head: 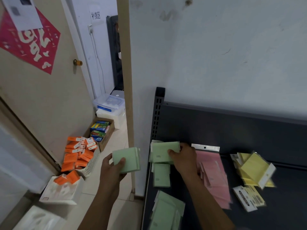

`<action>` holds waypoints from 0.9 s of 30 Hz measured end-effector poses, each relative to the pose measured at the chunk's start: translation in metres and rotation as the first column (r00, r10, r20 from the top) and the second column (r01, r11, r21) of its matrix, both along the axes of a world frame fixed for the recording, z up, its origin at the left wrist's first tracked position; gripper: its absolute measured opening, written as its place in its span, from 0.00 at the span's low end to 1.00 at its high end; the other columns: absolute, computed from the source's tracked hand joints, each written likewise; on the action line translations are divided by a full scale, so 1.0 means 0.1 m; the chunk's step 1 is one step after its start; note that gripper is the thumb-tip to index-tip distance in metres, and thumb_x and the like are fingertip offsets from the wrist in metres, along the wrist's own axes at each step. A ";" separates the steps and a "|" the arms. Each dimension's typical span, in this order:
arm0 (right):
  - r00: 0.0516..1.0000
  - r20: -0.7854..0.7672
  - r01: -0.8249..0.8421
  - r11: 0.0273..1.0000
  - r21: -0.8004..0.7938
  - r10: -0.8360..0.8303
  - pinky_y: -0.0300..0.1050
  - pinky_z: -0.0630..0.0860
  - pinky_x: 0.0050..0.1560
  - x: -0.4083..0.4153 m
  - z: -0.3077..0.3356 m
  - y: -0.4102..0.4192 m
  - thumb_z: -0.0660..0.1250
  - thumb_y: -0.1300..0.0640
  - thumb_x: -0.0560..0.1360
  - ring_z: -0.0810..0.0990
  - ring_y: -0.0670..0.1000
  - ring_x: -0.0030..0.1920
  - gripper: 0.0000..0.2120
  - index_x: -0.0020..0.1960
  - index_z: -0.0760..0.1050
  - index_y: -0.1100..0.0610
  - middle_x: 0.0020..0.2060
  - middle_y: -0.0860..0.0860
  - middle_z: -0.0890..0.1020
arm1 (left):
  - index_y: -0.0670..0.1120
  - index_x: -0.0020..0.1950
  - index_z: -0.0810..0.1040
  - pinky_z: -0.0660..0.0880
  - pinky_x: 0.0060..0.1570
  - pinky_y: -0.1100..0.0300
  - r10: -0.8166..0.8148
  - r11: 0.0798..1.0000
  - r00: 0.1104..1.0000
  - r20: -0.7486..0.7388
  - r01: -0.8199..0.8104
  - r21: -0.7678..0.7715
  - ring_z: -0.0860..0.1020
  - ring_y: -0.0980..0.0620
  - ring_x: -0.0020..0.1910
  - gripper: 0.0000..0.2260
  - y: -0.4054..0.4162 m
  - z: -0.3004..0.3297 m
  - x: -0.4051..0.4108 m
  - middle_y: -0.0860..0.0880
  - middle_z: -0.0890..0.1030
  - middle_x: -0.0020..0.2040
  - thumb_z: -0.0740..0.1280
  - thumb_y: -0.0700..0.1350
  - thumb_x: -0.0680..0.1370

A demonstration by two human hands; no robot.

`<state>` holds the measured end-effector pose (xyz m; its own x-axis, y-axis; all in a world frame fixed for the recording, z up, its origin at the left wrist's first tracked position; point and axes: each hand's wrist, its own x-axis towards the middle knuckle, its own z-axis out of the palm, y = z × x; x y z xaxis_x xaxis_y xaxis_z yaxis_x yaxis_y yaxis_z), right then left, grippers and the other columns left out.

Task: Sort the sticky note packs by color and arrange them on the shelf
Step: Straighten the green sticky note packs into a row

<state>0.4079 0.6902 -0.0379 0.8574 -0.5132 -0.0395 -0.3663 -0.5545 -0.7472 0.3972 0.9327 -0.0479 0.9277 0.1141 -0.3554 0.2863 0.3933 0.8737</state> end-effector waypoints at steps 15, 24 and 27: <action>0.974 0.059 0.134 0.761 0.635 -0.220 0.53 0.83 0.47 0.04 0.36 -0.05 0.77 0.67 0.68 0.85 0.58 0.43 0.08 0.46 0.81 0.64 0.44 0.59 0.86 | 0.47 0.71 0.69 0.79 0.48 0.50 -0.043 0.998 0.999 0.010 0.043 -0.047 0.80 0.42 0.57 0.22 -0.11 0.00 -0.04 0.42 0.79 0.61 0.68 0.34 0.79; 0.982 0.012 0.146 0.790 0.596 -0.191 0.57 0.82 0.54 -0.04 0.22 0.00 0.76 0.62 0.71 0.85 0.57 0.48 0.07 0.49 0.82 0.59 0.46 0.54 0.86 | 0.47 0.70 0.70 0.79 0.46 0.50 -0.060 0.994 0.998 0.013 0.061 -0.090 0.80 0.41 0.57 0.21 -0.21 0.04 -0.03 0.42 0.80 0.60 0.68 0.34 0.79; 0.986 0.045 0.121 0.883 0.454 -0.158 0.55 0.82 0.54 -0.08 0.21 0.04 0.75 0.60 0.71 0.84 0.53 0.47 0.10 0.53 0.82 0.58 0.46 0.51 0.85 | 0.45 0.69 0.71 0.80 0.46 0.49 -0.087 0.985 0.996 -0.010 0.084 -0.154 0.80 0.41 0.56 0.21 -0.27 0.07 0.01 0.41 0.80 0.60 0.68 0.34 0.78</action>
